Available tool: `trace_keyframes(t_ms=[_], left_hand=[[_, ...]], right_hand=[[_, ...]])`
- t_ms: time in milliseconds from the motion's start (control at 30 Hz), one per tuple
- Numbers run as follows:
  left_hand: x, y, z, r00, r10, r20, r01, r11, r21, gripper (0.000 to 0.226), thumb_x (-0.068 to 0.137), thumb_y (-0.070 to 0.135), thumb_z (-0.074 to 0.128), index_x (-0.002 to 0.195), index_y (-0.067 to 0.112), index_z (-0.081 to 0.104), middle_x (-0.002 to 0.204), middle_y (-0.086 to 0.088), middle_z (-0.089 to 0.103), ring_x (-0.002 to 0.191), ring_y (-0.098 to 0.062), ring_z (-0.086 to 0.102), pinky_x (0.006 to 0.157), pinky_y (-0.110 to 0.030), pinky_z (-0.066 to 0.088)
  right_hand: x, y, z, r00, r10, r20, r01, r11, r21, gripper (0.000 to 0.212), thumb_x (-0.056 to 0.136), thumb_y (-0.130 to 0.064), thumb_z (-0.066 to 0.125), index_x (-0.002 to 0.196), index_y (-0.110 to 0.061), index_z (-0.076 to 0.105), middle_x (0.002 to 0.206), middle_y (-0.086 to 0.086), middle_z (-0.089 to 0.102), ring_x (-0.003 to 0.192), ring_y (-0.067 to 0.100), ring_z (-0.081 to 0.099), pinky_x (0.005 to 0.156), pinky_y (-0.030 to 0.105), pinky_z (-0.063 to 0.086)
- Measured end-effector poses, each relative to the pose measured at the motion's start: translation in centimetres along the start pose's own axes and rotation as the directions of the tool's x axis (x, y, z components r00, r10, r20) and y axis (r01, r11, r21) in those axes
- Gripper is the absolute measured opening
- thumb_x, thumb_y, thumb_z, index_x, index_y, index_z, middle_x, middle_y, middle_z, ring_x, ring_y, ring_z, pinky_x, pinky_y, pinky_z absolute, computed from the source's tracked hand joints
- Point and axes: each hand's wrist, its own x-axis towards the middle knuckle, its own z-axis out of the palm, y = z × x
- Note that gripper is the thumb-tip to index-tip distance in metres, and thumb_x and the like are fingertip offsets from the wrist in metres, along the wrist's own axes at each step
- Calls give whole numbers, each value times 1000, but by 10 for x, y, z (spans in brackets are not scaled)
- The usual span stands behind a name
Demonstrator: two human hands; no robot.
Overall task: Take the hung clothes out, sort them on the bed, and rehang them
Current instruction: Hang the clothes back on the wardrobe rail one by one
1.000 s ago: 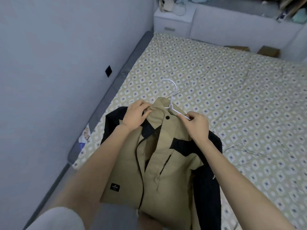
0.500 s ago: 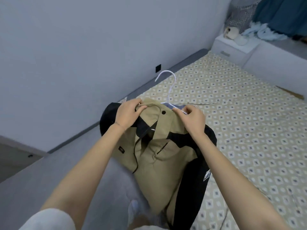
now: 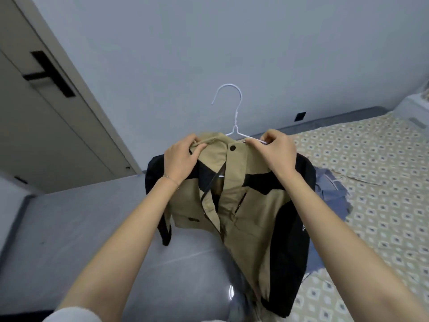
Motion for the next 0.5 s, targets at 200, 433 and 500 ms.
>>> trace_keyframes(t_ms=[200, 433, 500], left_hand=[[-83, -35, -65, 991, -117, -65, 118, 993, 9, 27, 94, 43, 63, 88, 16, 63, 74, 10, 58, 70, -21, 59, 60, -35, 45], [-173, -57, -131, 961, -215, -171, 214, 976, -26, 22, 93, 42, 64, 84, 22, 59, 78, 9, 62, 77, -20, 61, 69, -41, 52], [-195, -59, -148, 937, -260, -234, 260, 965, -28, 21, 93, 41, 64, 84, 22, 60, 79, 10, 63, 79, -16, 61, 70, -42, 52]], right_hand=[[-72, -47, 22, 990, -110, 92, 106, 993, 48, 51, 71, -56, 76, 63, -11, 53, 56, 1, 54, 61, 19, 51, 55, 33, 36], [-137, -100, 36, 941, -233, 246, 211, 971, 113, 48, 70, -55, 77, 62, -13, 55, 58, 0, 57, 58, 15, 51, 51, 30, 33], [-150, -115, 39, 908, -282, 309, 249, 958, 143, 47, 70, -55, 76, 63, -14, 55, 60, -1, 59, 59, 15, 53, 51, 28, 33]])
